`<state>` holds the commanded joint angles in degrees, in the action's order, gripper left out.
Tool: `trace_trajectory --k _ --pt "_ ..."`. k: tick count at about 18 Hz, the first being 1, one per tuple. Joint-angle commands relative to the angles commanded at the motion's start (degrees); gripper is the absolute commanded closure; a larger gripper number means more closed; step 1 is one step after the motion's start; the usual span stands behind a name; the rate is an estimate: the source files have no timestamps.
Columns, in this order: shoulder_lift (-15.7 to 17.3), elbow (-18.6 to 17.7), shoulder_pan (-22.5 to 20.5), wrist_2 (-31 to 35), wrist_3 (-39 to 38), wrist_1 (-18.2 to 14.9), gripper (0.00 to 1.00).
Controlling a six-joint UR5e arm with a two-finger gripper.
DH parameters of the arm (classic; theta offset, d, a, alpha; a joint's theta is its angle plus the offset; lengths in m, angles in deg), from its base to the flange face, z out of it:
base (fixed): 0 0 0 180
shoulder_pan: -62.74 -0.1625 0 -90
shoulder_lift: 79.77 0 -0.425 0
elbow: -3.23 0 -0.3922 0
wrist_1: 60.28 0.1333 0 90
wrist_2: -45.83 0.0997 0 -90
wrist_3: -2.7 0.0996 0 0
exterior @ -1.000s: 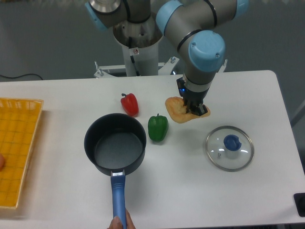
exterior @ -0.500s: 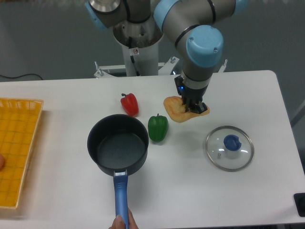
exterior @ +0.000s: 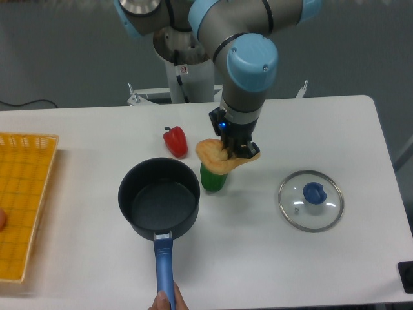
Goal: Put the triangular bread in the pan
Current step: 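Lift the bread slice and carry it over the black saucepan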
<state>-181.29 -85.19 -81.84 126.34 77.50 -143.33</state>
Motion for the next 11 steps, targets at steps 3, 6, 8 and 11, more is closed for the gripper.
trace_trajectory --k 3,6,8,11 --pt "0.70 1.14 0.00 -0.88 -0.27 -2.63 0.76" --pt "2.28 2.55 -0.61 -2.81 -0.44 -5.27 0.76" --pt "3.59 2.81 -1.05 -5.09 -0.70 -5.54 0.76" --pt "4.83 3.69 -1.58 -7.91 -4.30 -5.54 0.76"
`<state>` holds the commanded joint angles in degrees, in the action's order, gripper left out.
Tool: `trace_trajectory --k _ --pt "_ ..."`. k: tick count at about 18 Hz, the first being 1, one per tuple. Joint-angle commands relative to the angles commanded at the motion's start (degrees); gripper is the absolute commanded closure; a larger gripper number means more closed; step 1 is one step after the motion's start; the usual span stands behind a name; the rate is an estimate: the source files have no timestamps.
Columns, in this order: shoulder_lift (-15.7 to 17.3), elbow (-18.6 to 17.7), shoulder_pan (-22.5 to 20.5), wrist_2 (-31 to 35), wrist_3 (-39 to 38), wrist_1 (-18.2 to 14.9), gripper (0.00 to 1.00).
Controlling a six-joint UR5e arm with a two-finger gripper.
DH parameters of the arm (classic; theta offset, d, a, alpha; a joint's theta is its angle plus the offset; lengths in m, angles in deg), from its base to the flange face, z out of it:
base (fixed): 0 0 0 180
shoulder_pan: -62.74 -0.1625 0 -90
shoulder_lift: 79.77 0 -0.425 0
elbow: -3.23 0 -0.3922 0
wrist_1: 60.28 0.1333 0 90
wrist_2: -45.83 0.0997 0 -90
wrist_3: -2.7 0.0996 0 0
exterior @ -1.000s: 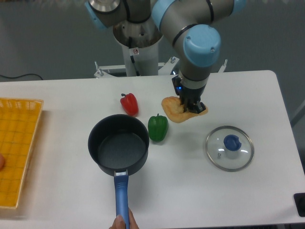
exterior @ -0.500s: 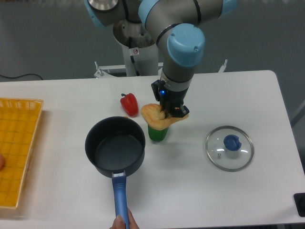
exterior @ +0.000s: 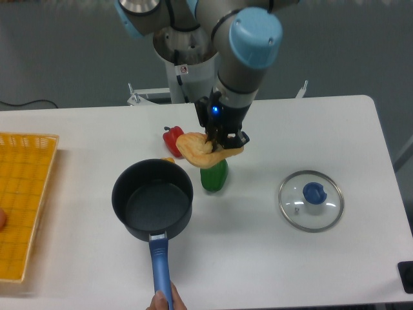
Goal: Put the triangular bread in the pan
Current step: 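Lift the bread slice and carry it over the black saucepan, then lower the bread slice into the saucepan and release it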
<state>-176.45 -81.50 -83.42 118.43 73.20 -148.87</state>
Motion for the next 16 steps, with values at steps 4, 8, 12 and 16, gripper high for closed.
trace_trajectory --k 4,8,12,16 --pt "0.35 2.28 0.44 -3.87 -6.07 0.18 0.76" --pt "0.27 2.73 1.23 -4.57 -9.76 0.53 0.76" --pt "-0.53 2.64 2.20 -7.82 -18.79 4.47 0.75" --pt "-1.75 1.94 2.55 -8.36 -20.84 8.08 0.75"
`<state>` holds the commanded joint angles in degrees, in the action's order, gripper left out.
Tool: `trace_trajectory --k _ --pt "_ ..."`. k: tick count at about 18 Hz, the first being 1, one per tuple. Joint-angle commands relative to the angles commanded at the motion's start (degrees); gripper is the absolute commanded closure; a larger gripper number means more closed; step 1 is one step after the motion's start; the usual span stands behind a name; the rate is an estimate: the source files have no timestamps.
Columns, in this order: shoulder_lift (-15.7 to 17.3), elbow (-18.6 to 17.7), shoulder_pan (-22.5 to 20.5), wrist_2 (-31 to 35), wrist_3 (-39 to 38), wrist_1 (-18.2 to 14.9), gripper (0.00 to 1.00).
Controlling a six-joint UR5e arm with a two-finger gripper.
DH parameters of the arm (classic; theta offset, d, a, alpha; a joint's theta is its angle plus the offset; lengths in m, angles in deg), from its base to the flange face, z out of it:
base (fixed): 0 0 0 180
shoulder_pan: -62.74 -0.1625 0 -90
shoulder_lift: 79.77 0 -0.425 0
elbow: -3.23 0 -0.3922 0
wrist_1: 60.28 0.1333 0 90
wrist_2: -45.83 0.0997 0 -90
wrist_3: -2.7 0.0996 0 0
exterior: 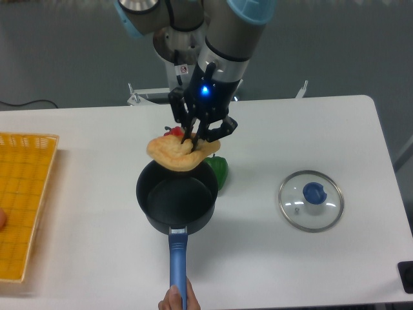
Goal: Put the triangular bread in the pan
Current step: 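Lower the bread slice into the saucepan and release it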
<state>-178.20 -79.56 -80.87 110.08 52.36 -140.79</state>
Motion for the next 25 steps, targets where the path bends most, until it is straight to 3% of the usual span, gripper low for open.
trace_trajectory --k 8,16,25 --pt "-2.82 -1.84 1.14 0.53 -0.79 0.62 0.73" --pt "-4.05 -2.29 2.28 0.61 -2.02 3.43 0.69" --pt "-4.58 -3.51 2.99 1.49 -2.20 4.13 0.66"
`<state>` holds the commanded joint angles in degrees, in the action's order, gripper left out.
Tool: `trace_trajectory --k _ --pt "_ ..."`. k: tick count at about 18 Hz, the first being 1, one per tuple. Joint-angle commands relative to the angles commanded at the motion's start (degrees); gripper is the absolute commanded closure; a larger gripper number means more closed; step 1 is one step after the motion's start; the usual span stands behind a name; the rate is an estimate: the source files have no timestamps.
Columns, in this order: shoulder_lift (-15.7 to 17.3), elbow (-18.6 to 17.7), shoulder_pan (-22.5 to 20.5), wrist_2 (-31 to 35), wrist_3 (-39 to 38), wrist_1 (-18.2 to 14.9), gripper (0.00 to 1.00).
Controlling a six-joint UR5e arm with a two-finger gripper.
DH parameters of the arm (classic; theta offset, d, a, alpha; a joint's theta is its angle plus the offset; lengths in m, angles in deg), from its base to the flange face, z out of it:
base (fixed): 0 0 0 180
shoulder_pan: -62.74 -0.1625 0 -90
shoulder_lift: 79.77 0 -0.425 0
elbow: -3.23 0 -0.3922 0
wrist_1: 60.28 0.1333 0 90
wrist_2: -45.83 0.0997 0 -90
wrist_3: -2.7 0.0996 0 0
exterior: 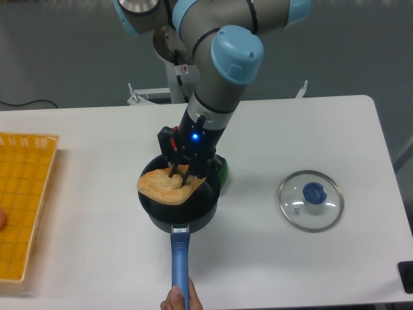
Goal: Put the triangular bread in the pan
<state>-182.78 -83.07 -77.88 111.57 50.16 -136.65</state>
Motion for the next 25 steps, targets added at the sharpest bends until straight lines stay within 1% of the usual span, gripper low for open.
trace_trajectory --k 4,8,10,13,16,17,20,21,25 --pt "-0.35 -0.44 0.61 2.81 0.00 -0.17 0.66" --pt "-0.26 -0.53 0.70 2.81 -0.09 -0.26 0.65" --pt "-0.26 -0.53 0.70 2.81 0.00 -0.18 0.62" --pt "-0.26 -0.53 0.70 2.90 0.00 -0.09 0.61" --pt "-0.44 -0.79 0.79 2.90 0.26 0.00 0.54" --pt "-0.44 -0.79 0.79 3.08 0.35 0.09 0.49" --pt "-0.44 -0.79 0.79 3.08 0.53 0.52 0.21" --pt "-0.44 -0.79 0.79 3.08 0.44 0.79 0.19" --pt "-0.26 -0.62 0.70 2.99 0.53 0.97 0.19"
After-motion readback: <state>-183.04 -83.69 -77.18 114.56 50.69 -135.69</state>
